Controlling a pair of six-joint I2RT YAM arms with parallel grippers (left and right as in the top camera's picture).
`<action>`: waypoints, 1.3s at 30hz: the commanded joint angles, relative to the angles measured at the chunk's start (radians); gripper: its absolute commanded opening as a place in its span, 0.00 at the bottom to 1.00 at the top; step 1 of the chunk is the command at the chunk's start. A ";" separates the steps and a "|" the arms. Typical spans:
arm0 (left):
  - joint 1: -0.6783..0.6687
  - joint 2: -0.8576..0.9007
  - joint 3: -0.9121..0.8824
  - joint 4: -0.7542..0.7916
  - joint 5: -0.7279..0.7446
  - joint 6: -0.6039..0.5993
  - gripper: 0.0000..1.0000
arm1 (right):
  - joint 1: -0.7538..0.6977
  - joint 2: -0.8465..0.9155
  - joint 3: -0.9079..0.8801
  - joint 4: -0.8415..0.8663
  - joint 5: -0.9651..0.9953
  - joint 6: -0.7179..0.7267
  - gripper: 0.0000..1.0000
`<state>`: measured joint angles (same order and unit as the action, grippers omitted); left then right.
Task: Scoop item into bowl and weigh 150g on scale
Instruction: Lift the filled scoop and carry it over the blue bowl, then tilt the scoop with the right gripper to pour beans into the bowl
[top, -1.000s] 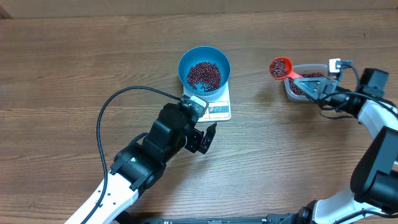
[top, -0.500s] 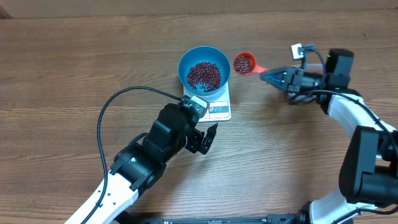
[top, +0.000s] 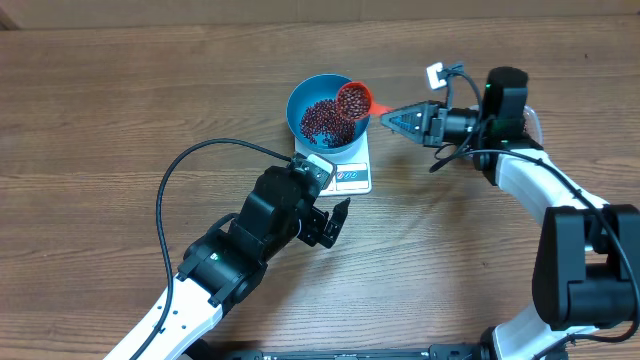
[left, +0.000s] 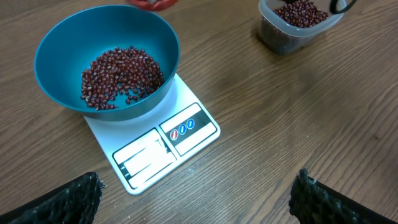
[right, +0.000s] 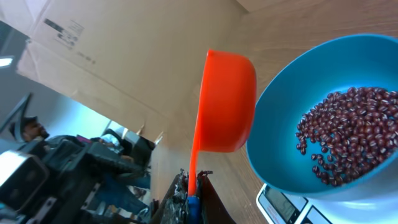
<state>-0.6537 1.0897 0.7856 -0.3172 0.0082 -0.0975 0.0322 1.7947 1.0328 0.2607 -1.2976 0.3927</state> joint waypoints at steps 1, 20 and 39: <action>0.005 0.001 0.024 0.005 0.011 0.005 1.00 | 0.034 0.003 0.002 0.007 0.085 0.003 0.04; 0.005 0.000 0.024 0.013 0.007 0.004 1.00 | 0.098 0.003 0.002 0.007 0.209 -0.220 0.04; 0.005 0.000 0.024 -0.026 -0.230 -0.217 1.00 | 0.098 0.003 0.002 0.010 0.225 -0.238 0.04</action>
<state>-0.6537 1.0897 0.7856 -0.3439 -0.1787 -0.2726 0.1261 1.7947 1.0328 0.2619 -1.0721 0.1673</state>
